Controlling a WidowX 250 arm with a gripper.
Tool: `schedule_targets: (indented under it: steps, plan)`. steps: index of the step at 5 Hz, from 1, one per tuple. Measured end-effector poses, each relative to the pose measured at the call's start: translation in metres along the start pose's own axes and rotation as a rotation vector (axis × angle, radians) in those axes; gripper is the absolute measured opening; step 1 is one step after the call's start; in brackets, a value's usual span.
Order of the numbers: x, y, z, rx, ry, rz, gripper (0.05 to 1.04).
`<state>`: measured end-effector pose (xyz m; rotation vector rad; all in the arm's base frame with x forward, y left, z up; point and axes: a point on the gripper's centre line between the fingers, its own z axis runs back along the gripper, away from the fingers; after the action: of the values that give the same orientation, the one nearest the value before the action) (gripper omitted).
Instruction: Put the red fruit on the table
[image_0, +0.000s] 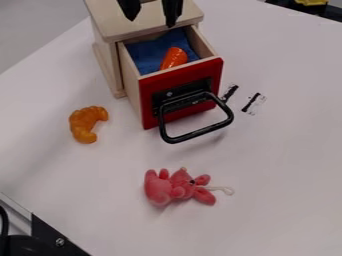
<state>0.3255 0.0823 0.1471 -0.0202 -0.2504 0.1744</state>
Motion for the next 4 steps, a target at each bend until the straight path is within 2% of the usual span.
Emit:
schedule_targets:
  steps: [1,2,4]
  plan:
    - [-0.005,0.0,-0.01,-0.002,0.032,0.0,0.997]
    - [-0.008,-0.001,-0.019,0.022,0.045,0.032,0.998]
    - [-0.007,-0.009,-0.038,0.051,0.048,0.073,0.997]
